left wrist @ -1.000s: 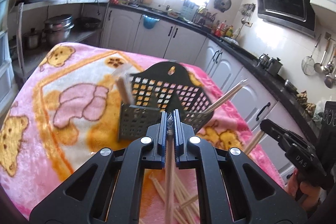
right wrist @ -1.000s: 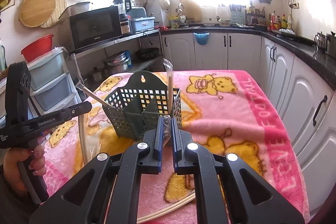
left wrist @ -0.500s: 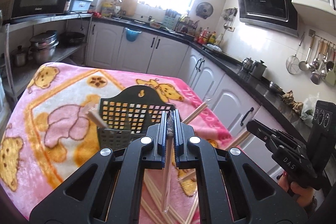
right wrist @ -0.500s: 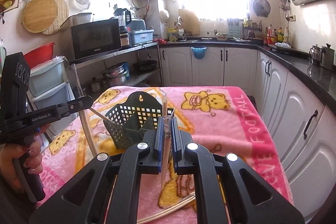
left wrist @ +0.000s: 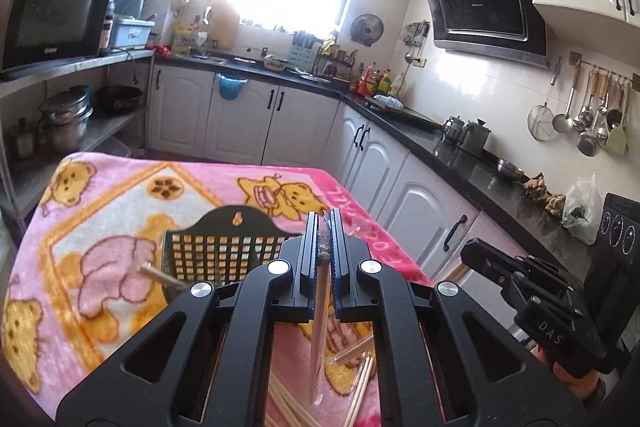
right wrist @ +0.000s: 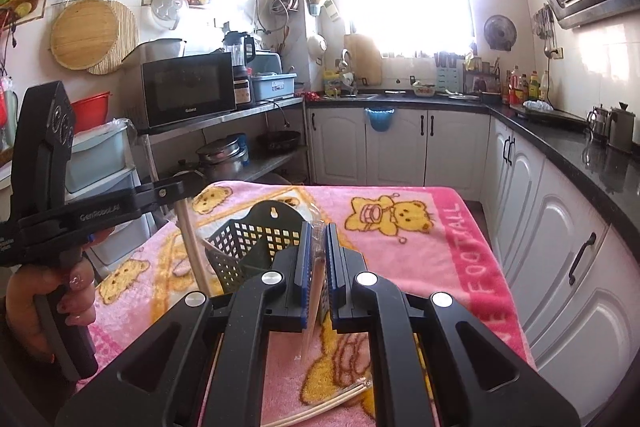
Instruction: Organize utensils
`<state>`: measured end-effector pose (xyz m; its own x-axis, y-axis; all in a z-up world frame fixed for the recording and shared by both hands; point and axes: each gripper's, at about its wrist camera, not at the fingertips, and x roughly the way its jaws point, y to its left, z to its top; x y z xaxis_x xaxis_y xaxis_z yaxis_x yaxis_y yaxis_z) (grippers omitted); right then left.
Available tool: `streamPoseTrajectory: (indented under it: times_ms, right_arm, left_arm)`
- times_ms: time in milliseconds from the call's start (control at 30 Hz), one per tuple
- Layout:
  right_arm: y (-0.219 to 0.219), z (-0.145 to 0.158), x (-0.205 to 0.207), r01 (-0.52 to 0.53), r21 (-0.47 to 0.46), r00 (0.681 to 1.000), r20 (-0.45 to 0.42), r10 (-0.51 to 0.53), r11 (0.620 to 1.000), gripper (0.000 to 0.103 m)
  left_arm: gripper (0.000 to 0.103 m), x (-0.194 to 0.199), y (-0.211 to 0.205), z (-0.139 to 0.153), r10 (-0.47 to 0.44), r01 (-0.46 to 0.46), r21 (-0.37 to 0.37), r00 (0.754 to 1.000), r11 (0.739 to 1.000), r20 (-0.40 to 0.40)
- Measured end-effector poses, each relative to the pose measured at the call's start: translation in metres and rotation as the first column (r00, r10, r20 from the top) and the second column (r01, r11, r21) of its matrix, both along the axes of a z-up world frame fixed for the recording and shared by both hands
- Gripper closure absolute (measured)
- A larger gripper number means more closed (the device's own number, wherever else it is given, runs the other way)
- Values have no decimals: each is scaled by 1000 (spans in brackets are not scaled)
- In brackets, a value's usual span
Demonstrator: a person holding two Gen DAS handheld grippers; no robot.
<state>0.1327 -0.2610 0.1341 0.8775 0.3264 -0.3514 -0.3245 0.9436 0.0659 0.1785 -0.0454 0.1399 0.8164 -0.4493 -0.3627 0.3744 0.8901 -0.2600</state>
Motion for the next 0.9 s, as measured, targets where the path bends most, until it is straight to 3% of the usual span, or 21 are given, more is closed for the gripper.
streamPoseTrajectory:
  times_ms: [400,900]
  right_arm:
    - [8,30,5,-17,11,998,55,17,1000,96]
    - [19,72,23,-25,34,989,147,20,999,96]
  left_arm:
    - [100,25,-4,29,7,-8,12,998,1000,60]
    - [100,52,14,64,91,-92,4,988,996,125]
